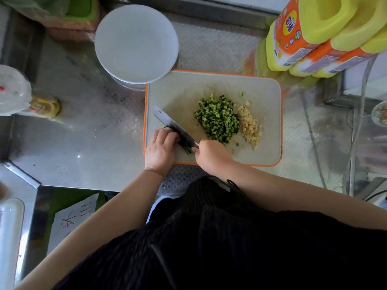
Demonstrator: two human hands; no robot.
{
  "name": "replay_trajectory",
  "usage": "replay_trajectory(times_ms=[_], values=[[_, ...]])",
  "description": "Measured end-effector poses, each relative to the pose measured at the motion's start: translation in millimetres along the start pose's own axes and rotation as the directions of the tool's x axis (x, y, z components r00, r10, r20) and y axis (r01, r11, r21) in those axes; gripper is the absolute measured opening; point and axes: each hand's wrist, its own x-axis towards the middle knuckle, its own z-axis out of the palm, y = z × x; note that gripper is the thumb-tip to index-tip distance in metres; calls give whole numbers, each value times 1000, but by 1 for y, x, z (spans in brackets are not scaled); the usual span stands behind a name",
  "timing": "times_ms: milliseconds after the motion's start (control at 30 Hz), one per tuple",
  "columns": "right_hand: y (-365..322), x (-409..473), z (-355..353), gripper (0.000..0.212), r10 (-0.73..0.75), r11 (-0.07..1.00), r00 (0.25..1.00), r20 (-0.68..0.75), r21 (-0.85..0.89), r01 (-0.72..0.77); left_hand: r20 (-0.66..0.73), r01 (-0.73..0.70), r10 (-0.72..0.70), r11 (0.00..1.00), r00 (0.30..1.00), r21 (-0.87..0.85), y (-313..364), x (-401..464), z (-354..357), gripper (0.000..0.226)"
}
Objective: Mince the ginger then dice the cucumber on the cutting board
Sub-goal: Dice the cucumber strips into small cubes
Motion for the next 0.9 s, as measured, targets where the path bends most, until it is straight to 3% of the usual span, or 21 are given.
replay_trajectory(times_ms=[233, 467, 733, 900], values=[[5, -6, -17, 42, -4, 1000, 1000, -28, 31, 5, -28, 8, -9, 1000, 1000, -30, 0, -1, 0, 11], [1, -16, -13, 28, -39, 999, 999, -27, -17, 38, -36, 59, -60, 998, 998, -27, 2, -1, -1, 17], [-7, -11, -12, 24, 26, 999, 1000, 9, -20, -26, -29, 51, -51, 999, 998, -6, 1, 0, 0, 22], [-2, -3, -16, 41, 56, 998, 997, 44, 35, -58, -18, 37, -38, 999, 999, -5, -1, 1, 2, 20]])
